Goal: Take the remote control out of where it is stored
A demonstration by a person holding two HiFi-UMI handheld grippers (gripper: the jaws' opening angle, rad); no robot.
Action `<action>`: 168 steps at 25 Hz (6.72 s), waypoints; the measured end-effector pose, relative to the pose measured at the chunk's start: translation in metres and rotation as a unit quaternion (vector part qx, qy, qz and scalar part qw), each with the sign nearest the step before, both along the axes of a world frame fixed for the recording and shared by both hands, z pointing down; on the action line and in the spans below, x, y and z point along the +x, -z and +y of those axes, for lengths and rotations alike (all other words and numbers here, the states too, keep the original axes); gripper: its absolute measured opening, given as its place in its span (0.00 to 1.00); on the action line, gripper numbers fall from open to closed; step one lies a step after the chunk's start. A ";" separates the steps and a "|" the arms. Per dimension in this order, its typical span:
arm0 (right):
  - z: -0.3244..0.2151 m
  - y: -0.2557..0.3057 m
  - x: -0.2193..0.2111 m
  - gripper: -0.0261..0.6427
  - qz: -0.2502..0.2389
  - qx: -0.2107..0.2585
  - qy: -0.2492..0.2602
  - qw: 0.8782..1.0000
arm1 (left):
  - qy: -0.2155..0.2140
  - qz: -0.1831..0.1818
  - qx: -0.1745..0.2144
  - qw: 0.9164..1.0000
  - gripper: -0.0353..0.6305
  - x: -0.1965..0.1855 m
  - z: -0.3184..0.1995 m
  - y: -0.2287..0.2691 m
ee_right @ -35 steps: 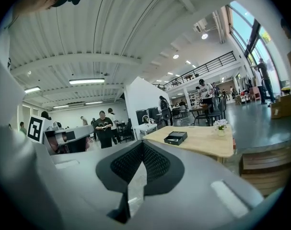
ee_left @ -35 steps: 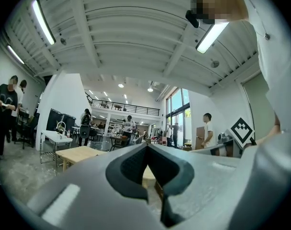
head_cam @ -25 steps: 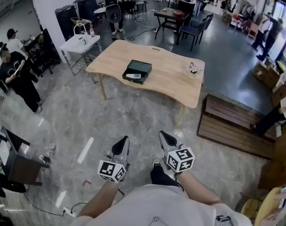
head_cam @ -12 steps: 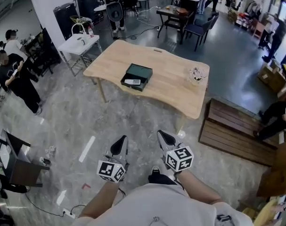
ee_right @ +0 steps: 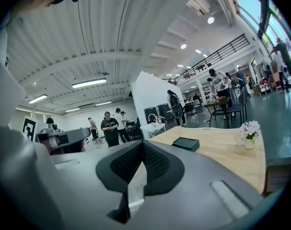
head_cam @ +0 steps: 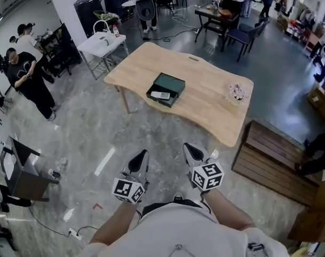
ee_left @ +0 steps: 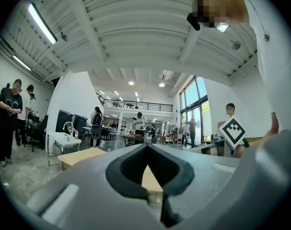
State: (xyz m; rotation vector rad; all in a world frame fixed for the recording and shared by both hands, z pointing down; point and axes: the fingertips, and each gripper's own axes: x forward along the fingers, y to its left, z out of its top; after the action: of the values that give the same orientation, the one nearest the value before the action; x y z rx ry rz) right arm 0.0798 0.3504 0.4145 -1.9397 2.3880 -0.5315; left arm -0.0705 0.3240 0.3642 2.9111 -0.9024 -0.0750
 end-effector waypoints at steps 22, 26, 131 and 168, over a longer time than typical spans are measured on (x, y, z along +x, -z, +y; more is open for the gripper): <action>-0.151 -0.016 0.035 0.08 0.004 -0.022 0.024 0.999 | 0.031 0.009 -0.003 0.999 0.05 0.025 -0.159 -0.009; -0.197 -0.015 0.046 0.08 0.007 -0.028 0.006 1.000 | 0.022 0.015 0.001 1.000 0.05 0.033 -0.214 -0.001; -0.570 -0.422 0.083 0.48 0.477 -0.451 0.383 0.650 | 0.178 -0.023 -0.218 0.959 0.05 0.002 -0.601 -0.177; -0.626 0.121 0.160 0.47 0.026 0.113 0.027 0.993 | 0.005 0.031 0.078 0.996 0.05 0.144 -0.653 0.097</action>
State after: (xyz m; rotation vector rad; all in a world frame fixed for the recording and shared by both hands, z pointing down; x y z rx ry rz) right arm 0.2394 -0.2759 0.2940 -1.8207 2.4146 -0.2029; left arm 0.0730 -0.3287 0.2671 3.0264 -0.9410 -0.2470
